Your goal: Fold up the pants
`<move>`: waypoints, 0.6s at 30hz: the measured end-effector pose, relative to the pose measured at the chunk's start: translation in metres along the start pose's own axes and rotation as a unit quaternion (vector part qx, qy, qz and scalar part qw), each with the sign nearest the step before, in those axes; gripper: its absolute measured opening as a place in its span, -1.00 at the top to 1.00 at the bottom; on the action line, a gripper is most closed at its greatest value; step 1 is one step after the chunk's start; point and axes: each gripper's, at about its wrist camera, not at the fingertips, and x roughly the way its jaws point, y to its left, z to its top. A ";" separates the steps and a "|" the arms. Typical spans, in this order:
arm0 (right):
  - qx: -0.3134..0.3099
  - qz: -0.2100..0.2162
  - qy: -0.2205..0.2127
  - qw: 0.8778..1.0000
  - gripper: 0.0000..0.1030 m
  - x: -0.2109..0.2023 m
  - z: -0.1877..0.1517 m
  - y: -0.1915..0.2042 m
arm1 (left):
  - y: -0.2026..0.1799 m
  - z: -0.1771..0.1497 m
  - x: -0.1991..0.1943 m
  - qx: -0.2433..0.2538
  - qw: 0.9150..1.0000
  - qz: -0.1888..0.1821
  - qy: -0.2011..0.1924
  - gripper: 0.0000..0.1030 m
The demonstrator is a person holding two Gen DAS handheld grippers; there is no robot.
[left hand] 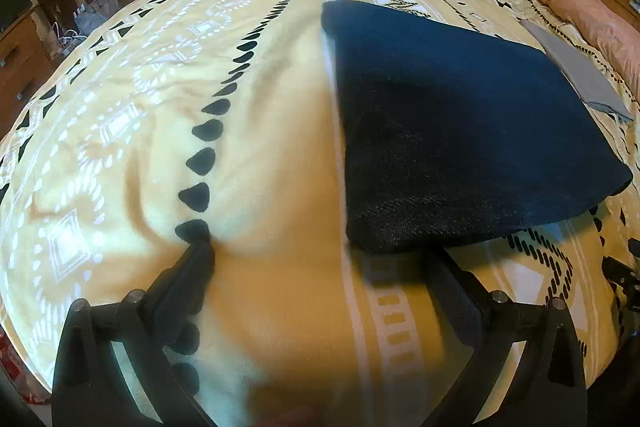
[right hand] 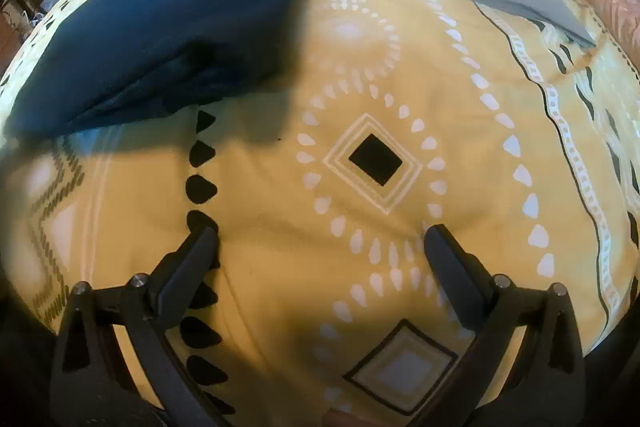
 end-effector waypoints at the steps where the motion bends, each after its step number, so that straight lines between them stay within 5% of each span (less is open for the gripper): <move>1: 0.002 -0.004 -0.001 1.000 -1.00 0.000 0.001 0.001 | 0.000 0.000 0.001 0.001 1.000 0.000 0.000 -1.00; 18: -0.007 -0.009 0.016 1.000 -0.96 -0.004 0.009 0.002 | -0.005 0.011 0.000 0.010 1.000 0.015 0.007 -1.00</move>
